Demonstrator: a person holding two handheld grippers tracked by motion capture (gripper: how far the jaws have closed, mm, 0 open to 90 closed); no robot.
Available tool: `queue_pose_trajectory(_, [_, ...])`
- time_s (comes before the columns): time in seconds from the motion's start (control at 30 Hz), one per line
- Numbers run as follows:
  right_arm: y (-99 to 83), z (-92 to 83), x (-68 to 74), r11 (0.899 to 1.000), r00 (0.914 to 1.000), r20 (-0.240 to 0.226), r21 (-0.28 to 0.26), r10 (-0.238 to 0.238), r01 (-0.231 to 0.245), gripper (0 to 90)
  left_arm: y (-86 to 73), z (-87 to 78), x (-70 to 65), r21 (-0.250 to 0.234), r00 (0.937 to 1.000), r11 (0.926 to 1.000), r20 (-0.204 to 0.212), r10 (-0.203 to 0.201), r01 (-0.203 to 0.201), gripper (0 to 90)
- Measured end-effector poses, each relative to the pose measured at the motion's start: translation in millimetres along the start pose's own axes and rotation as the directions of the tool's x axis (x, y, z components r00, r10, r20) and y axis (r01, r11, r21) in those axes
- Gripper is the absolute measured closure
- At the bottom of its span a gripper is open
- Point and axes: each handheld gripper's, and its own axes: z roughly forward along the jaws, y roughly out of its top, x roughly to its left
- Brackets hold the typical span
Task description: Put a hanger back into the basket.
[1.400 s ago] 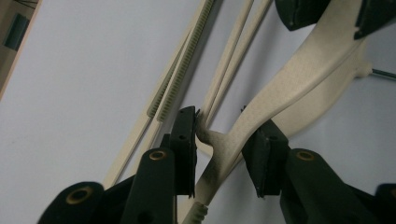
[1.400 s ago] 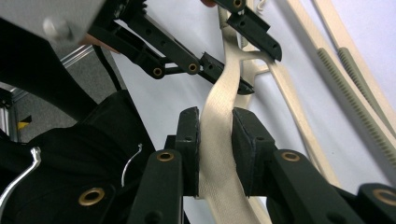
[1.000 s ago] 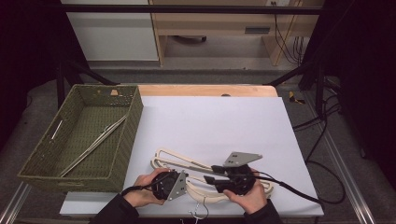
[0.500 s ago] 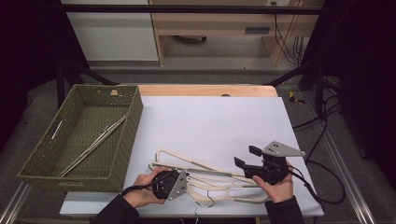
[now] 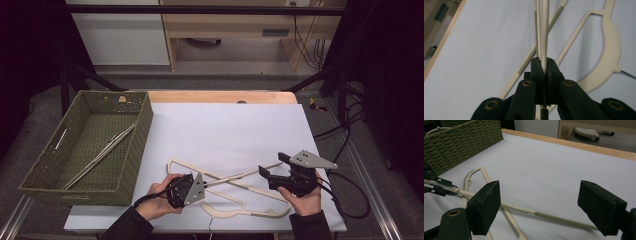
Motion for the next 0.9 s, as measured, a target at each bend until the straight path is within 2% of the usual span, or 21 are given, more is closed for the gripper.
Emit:
queue_pose_trajectory(0.17, [-0.7, 1.4, 1.0, 1.0, 1.0, 0.001, 0.01, -0.004, 0.004, 17.0, -0.9, -3.5, 4.0, -0.004, 0.9973, 0.9973, 0.003, -0.073, 0.073, 86.5])
queue_pose_trajectory(0.23, [-0.7, 1.3, 1.1, 1.0, 1.0, 0.001, 0.01, -0.005, 0.005, 16.9, -1.9, -7.0, 6.5, -0.01, 0.994, 0.994, 0.01, -0.109, 0.109, 86.6])
queue_pose_trajectory(0.37, [-0.4, 0.3, 1.6, 1.0, 1.0, 0.001, 0.004, 0.0, 0.0, 16.9, -3.6, -16.2, 11.1, -0.019, 0.9856, 0.9855, -0.012, -0.169, 0.169, 86.6])
queue_pose_trajectory(0.4, [-0.4, 0.0, 1.8, 1.0, 1.0, -0.003, 0.003, 0.001, -0.001, 16.9, -4.3, -18.8, 12.8, -0.022, 0.9827, 0.9827, -0.014, -0.184, 0.184, 86.6])
queue_pose_trajectory(0.53, [-0.8, 0.2, 2.0, 1.0, 1.0, -0.001, 0.004, -0.001, 0.001, 16.1, -6.7, -30.0, 18.1, -0.053, 0.9635, 0.9626, -0.02, -0.267, 0.266, 86.6])
queue_pose_trajectory(0.73, [-1.4, 1.3, 2.3, 1.0, 0.9999, -0.004, 0.01, -0.01, 0.01, 15.0, -8.3, -47.8, 25.4, -0.092, 0.9385, 0.936, -0.032, -0.344, 0.34, 86.6])
queue_pose_trajectory(0.8, [-1.4, 1.3, 2.2, 1.0, 0.9999, -0.002, 0.011, -0.011, 0.011, 14.9, -8.4, -55.5, 27.8, -0.102, 0.9347, 0.9323, -0.045, -0.353, 0.347, 86.6])
queue_pose_trajectory(0.9, [-1.3, 1.4, 2.4, 1.0, 1.0, 0.002, 0.009, -0.008, 0.008, 14.4, -7.6, -66.5, 29.3, -0.126, 0.9328, 0.9304, -0.067, -0.354, 0.344, 86.5])
